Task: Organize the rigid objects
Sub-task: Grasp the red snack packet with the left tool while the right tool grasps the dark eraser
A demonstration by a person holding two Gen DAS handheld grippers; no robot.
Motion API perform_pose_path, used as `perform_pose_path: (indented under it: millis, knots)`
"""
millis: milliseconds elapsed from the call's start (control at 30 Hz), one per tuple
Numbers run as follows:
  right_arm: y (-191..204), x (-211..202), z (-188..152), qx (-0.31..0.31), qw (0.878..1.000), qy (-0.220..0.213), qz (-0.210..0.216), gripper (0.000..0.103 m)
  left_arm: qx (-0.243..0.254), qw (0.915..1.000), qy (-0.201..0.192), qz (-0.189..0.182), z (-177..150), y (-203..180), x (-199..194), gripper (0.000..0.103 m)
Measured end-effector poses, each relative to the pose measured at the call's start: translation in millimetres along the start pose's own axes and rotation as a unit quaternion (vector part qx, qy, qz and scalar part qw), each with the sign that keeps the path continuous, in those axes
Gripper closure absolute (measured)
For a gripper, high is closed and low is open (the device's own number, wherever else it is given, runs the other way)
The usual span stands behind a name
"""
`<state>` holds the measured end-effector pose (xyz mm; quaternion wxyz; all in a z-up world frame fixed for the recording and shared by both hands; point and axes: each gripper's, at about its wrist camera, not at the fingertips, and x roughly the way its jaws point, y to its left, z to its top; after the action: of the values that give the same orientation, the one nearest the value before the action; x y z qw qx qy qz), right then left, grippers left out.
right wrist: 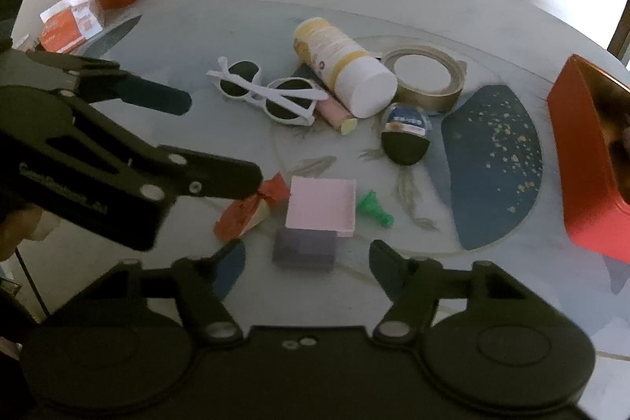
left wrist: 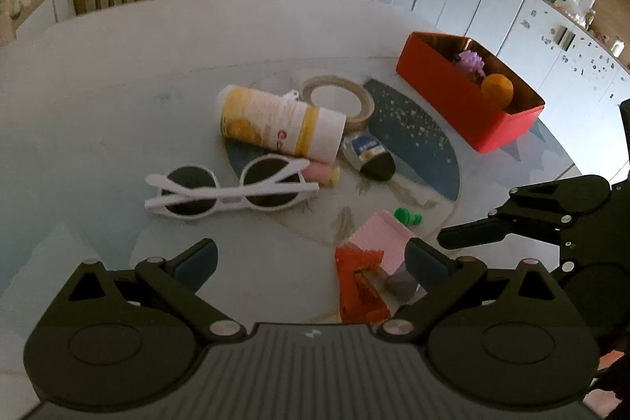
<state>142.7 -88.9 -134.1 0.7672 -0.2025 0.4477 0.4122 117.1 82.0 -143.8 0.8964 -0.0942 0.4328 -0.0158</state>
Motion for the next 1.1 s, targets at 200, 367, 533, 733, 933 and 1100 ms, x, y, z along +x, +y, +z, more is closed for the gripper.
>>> perform_pose_path:
  millis: [200, 367, 533, 733, 933, 1100]
  knots:
    - [2.4, 4.2, -0.5, -0.010, 1.000, 0.000, -0.007, 0.053, 0.001, 0.9996, 0.029, -0.004, -5.8, -1.1, 14.4, 0.022]
    - [1.3, 3.6, -1.1, -0.014, 1.000, -0.003, -0.013, 0.066, 0.013, 0.9991, 0.038, -0.014, -8.7, -6.7, 20.0, 0.037]
    - [3.9, 2.7, -3.8, -0.027, 0.999, -0.004, -0.018, 0.068, 0.032, 0.9987, 0.034, -0.021, -10.0, -15.3, 21.2, 0.049]
    - [5.8, -0.3, -7.9, -0.037, 0.999, -0.005, -0.020, 0.068, 0.042, 0.9984, 0.032, -0.018, -11.5, -21.7, 21.9, 0.076]
    - [1.3, -8.5, -11.6, -0.030, 0.999, -0.015, -0.027, 0.069, 0.042, 0.9987, 0.030, -0.002, -12.6, -24.1, 21.5, 0.083]
    - [-8.8, -22.7, -12.1, -0.013, 0.999, -0.028, -0.031, 0.068, 0.023, 0.9994, 0.027, 0.002, -9.5, -20.6, 15.1, 0.083]
